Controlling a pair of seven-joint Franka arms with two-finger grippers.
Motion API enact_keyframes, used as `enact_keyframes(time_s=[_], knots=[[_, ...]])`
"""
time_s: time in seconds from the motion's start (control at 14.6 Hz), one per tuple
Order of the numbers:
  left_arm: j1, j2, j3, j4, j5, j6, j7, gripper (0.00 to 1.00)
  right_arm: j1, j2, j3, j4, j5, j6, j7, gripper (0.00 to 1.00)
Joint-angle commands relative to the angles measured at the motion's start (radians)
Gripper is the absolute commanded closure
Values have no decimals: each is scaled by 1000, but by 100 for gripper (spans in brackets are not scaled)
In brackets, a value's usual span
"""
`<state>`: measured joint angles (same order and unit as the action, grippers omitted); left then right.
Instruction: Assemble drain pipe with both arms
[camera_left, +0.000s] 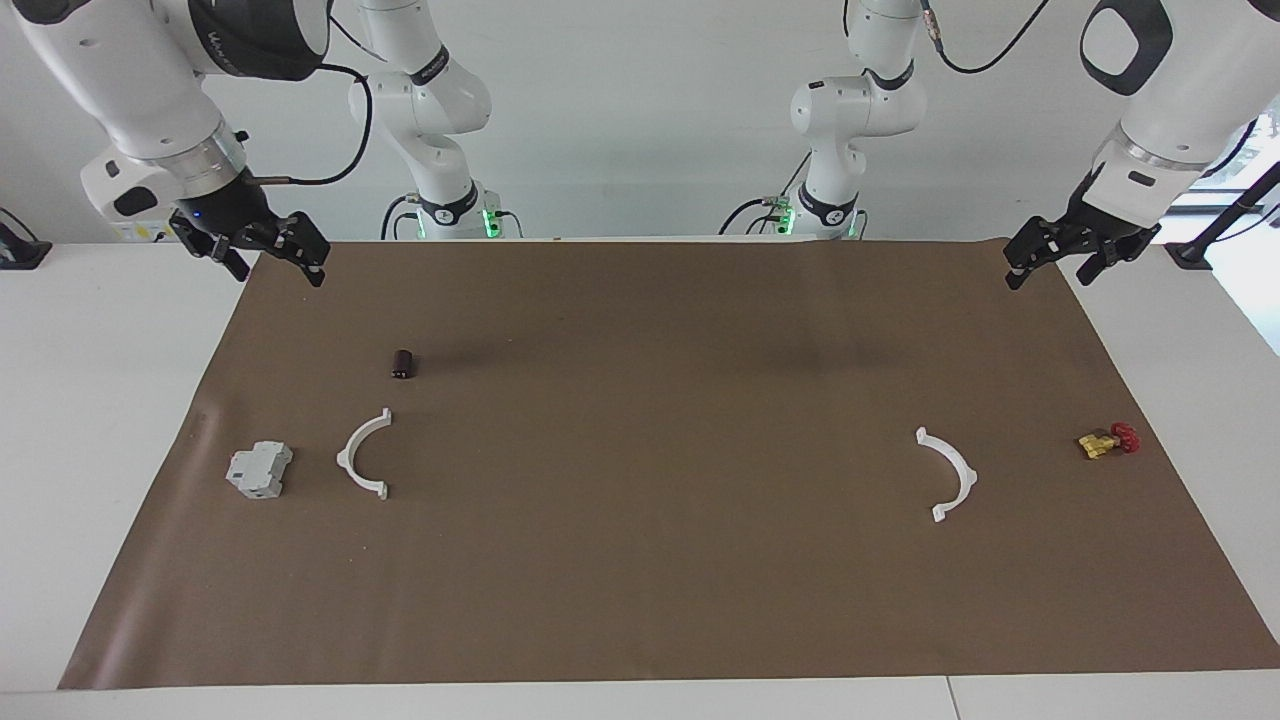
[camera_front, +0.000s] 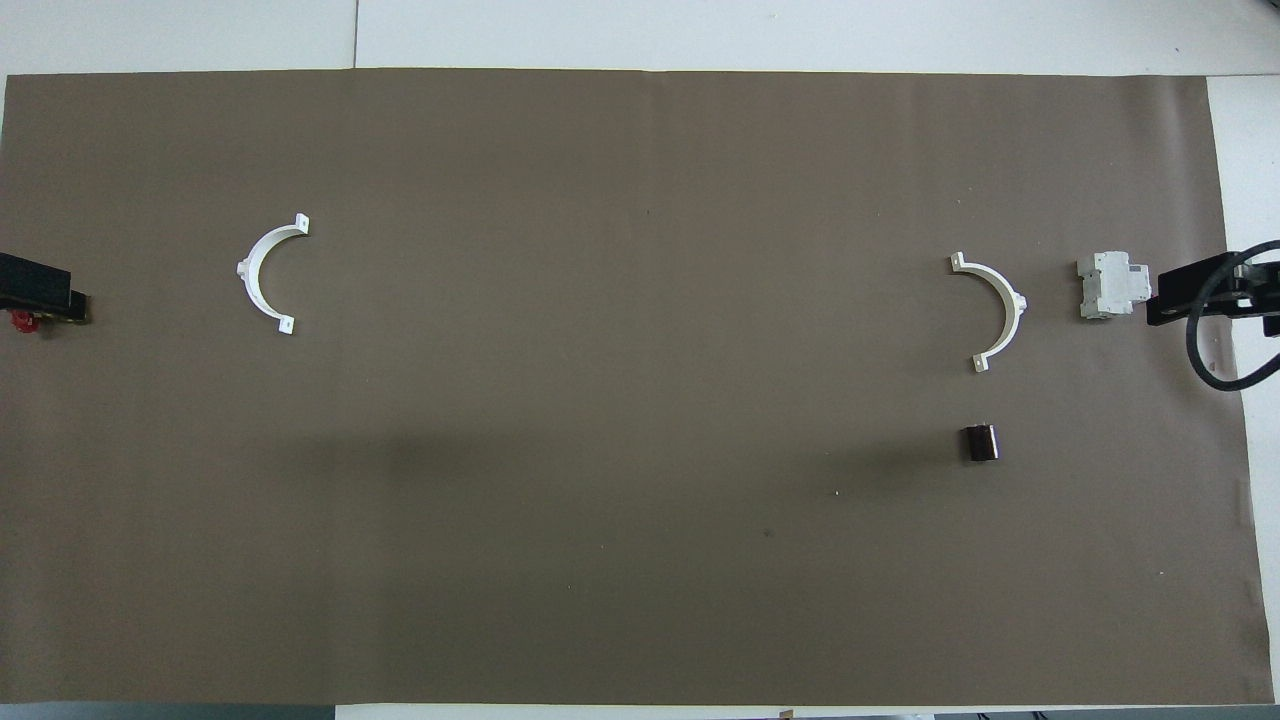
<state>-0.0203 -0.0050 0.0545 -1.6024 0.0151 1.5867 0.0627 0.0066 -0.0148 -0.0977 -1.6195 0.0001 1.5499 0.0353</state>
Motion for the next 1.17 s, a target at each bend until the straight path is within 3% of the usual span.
enact_keyframes(time_s=[0.0,0.14,0.27,0.62,0.82,0.96,1.1], knots=[[3,-12,1,-21,-4,18,-6,0,-17,-23,7,-31,20,13,-29,0],[5,-15,1,-24,-4,16,-7,0,-14,-22,7,-37,21,53,-92,0],[3,-15,1,-24,-4,13,-11,0,-10,-24,7,-101,18,171,-106,0],[-4,-16,1,-24,-4,4,-12,0,-7,166,10,-141,21,450,-153,0],[-6,-17,1,-25,-4,-14,-15,0,-4,193,12,-307,23,672,-221,0],[-4,-20,1,-40,-3,2,-3,0,-14,219,12,-370,23,739,-227,0],[-6,-33,-1,-86,-3,88,-3,0,-20,262,12,-369,23,762,-256,1]])
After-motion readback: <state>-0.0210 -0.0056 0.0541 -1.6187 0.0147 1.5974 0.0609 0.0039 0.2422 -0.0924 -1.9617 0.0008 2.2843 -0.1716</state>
